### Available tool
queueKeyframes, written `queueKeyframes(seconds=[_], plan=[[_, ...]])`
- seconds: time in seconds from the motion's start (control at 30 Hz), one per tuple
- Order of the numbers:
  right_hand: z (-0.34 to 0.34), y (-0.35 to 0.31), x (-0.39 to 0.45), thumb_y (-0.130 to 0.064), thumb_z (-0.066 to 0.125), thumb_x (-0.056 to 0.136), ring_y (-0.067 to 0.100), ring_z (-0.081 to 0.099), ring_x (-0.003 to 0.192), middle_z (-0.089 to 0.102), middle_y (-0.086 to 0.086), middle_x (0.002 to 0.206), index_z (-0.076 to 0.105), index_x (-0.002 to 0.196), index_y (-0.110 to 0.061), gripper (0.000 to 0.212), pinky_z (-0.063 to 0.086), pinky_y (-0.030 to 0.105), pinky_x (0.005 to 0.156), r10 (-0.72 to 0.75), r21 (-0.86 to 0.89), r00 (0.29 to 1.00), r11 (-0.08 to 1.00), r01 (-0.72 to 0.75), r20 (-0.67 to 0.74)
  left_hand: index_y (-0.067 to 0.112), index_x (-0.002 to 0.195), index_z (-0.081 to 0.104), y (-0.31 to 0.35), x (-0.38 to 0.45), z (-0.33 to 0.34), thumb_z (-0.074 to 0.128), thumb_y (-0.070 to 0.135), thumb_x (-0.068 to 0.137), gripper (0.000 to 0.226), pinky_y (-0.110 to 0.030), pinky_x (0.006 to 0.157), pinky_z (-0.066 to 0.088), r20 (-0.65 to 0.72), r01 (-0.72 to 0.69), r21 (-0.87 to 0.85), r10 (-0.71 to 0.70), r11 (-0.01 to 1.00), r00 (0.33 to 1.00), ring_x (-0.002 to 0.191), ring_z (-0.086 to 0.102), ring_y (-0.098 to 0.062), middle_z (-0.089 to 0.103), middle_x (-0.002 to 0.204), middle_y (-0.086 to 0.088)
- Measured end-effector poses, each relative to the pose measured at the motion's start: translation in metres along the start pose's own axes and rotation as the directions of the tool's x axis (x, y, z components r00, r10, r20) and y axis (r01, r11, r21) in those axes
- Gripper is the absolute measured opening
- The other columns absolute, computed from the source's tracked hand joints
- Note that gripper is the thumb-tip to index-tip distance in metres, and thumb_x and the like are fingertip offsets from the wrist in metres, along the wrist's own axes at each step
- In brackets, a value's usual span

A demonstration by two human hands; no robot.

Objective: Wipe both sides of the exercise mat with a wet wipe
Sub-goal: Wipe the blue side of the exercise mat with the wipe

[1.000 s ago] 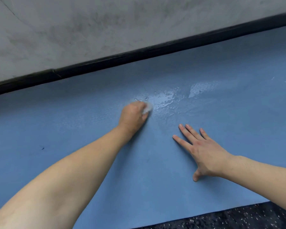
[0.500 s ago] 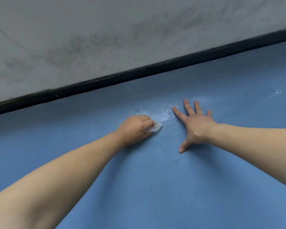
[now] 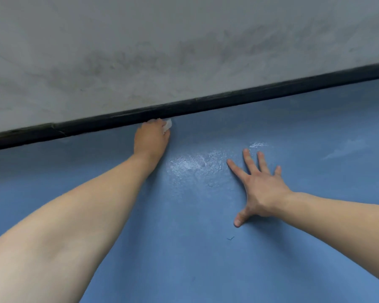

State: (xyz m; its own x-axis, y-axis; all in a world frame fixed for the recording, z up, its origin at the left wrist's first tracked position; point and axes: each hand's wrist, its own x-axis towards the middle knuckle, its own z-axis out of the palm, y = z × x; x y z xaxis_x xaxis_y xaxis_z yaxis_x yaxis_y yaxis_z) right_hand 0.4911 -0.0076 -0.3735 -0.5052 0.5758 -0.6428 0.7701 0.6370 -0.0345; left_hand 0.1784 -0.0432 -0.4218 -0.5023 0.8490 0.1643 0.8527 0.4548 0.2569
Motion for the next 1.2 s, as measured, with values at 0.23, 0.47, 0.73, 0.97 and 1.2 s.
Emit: queueKeyframes(seconds=[0.23,0.47,0.73,0.97,1.2], plan=[[0.002,0.003,0.003,-0.085,0.086,0.040,0.040,-0.034,0.154,-0.046,0.001,0.163,-0.034,0.155,-0.047,0.170,0.007,0.077,0.121,-0.009,0.015,1.000,1.000,0.009,-0.004,0.010,0.093,0.065,0.023,0.019,0.000,0.052,0.026,0.096,0.021,-0.036,0.063,0.039,0.041,-0.071,0.054,0.069,0.996,0.997,0.085,0.062,-0.037,0.066,0.092,-0.013],[0.004,0.004,0.004,-0.087,0.085,0.039,0.041,-0.034,0.153,-0.047,0.001,0.162,-0.036,0.153,-0.047,0.171,0.007,0.078,0.120,-0.016,0.017,1.000,1.000,0.016,-0.007,0.013,0.091,0.068,0.070,-0.009,0.009,0.054,0.030,0.097,0.023,-0.037,0.066,0.050,0.161,-0.468,-0.162,0.491,0.869,0.856,0.081,0.064,-0.034,0.069,0.087,-0.010],[0.002,0.003,0.001,-0.086,0.086,0.041,0.042,-0.034,0.153,-0.045,0.004,0.163,-0.034,0.155,-0.045,0.171,0.007,0.078,0.120,-0.020,0.015,1.000,1.000,0.020,-0.001,0.015,0.089,0.067,0.051,-0.036,0.010,0.062,0.025,0.090,0.011,-0.032,0.066,0.045,0.207,-0.537,-0.225,0.578,0.813,0.789,0.079,0.062,-0.025,0.067,0.085,-0.004],[0.000,0.001,-0.002,-0.085,0.086,0.040,0.042,-0.033,0.154,-0.044,0.004,0.164,-0.034,0.155,-0.045,0.171,0.008,0.079,0.119,-0.011,0.004,1.000,1.000,0.011,0.008,0.012,0.082,0.066,0.051,-0.053,0.001,0.065,0.021,0.090,0.012,-0.035,0.061,0.042,0.055,-0.240,-0.159,0.251,0.958,0.966,0.076,0.062,-0.036,0.067,0.079,-0.010],[0.000,0.000,-0.001,-0.086,0.086,0.040,0.041,-0.032,0.154,-0.042,0.003,0.165,-0.033,0.155,-0.046,0.171,0.008,0.079,0.119,-0.009,-0.004,1.000,1.000,0.009,0.005,0.011,0.081,0.063,0.049,-0.060,-0.003,0.057,0.029,0.091,0.021,-0.033,0.058,0.038,0.093,-0.394,-0.089,0.401,0.915,0.911,0.073,0.062,-0.033,0.064,0.077,-0.007]])
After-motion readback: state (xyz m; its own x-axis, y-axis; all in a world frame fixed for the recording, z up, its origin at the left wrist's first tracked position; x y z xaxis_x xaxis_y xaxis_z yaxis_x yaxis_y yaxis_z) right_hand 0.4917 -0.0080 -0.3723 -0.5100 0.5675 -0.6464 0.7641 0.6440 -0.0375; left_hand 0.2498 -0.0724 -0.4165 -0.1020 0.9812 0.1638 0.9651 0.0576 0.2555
